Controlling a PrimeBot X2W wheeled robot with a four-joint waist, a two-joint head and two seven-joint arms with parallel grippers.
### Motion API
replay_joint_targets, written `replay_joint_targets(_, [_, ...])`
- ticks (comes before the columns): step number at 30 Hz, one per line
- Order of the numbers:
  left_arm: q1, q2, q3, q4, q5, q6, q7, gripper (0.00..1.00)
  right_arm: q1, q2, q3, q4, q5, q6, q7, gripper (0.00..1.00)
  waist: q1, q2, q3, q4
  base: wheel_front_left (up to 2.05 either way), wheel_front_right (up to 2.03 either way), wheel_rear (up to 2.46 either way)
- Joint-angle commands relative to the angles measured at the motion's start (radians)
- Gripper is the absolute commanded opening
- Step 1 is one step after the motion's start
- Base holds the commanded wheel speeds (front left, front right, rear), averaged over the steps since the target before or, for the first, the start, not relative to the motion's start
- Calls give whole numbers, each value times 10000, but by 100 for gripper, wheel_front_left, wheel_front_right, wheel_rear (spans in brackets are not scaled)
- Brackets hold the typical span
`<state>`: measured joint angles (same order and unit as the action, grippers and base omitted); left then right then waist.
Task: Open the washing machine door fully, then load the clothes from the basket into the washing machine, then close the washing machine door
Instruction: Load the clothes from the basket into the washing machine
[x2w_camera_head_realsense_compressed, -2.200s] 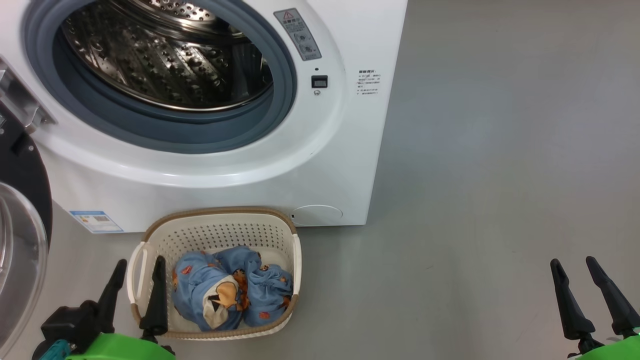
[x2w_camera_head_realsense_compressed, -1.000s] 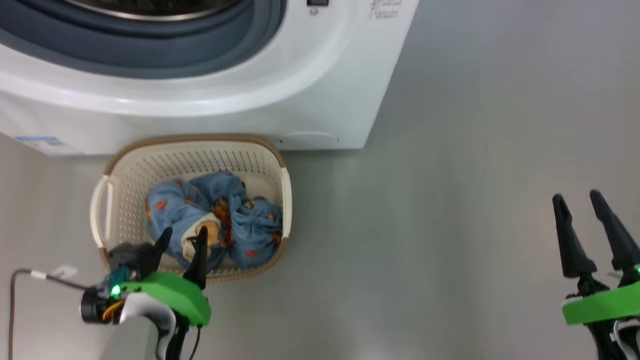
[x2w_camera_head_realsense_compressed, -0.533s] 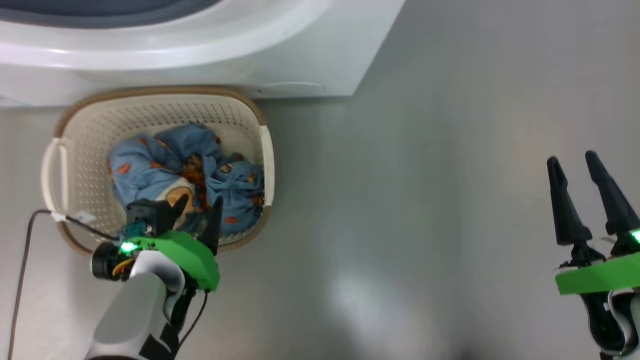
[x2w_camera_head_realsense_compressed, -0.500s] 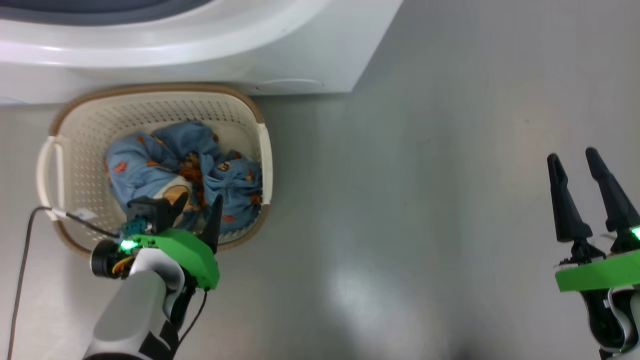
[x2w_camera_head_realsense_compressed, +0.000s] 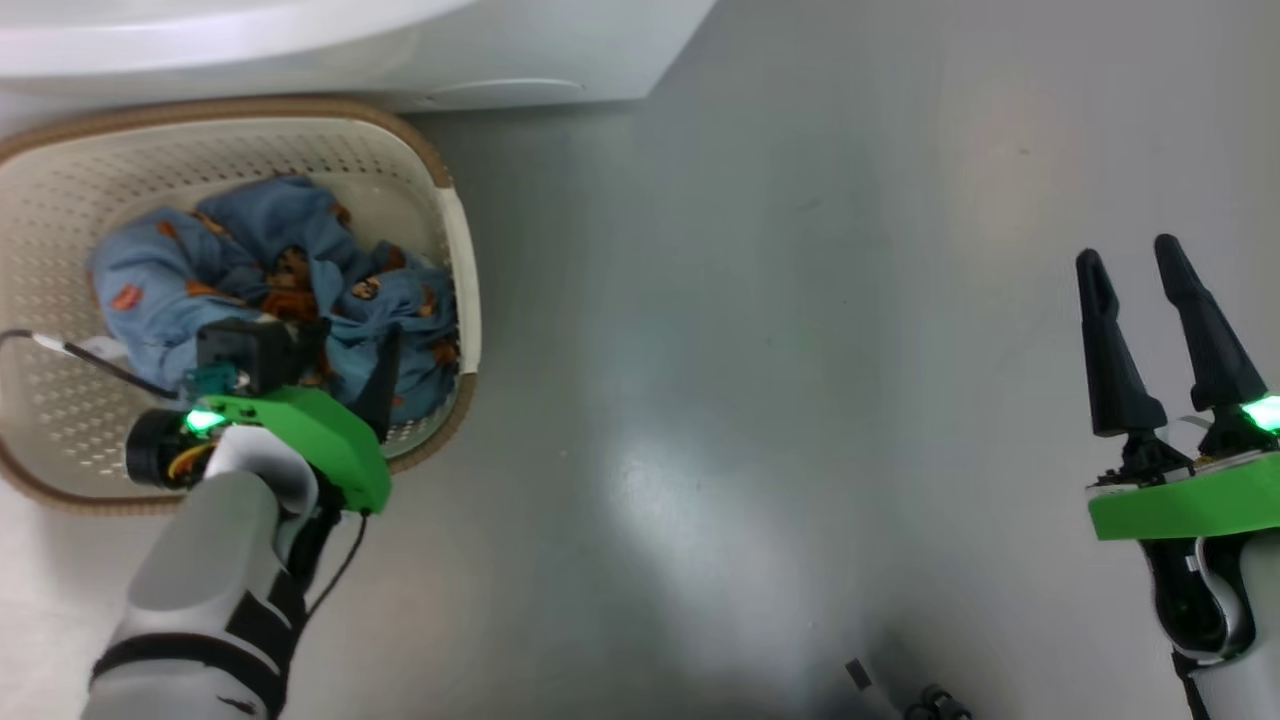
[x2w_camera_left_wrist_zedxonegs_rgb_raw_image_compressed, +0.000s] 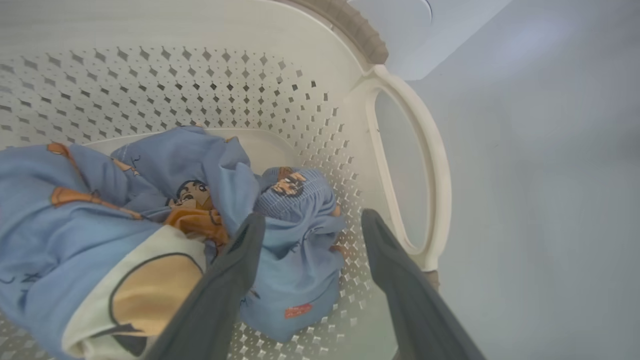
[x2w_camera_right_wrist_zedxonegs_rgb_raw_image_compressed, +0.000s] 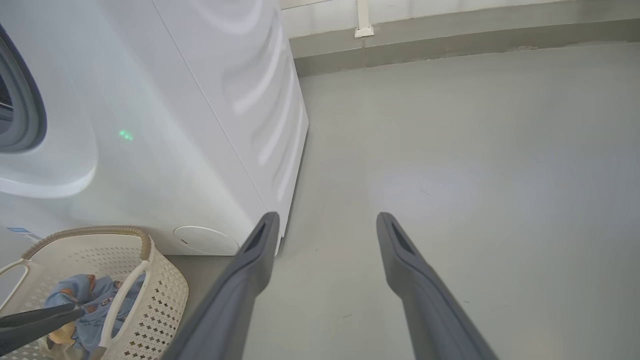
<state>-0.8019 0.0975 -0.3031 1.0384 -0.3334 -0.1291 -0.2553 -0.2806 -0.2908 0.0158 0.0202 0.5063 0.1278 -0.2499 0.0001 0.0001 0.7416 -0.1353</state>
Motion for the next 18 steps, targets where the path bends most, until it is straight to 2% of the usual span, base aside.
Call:
replay_joint_targets(1, [-22, 403, 215, 39, -122, -15, -65, 100, 103, -101, 170, -254, 111, 29, -118, 100, -1, -1, 271, -237, 0, 0, 0])
replay_joint_targets(18, [-768, 740, -250, 1303, -578, -15, -65, 100, -77, -13, 378, -412, 100, 29, -118, 100, -1, -1, 580, -617, 0, 0, 0])
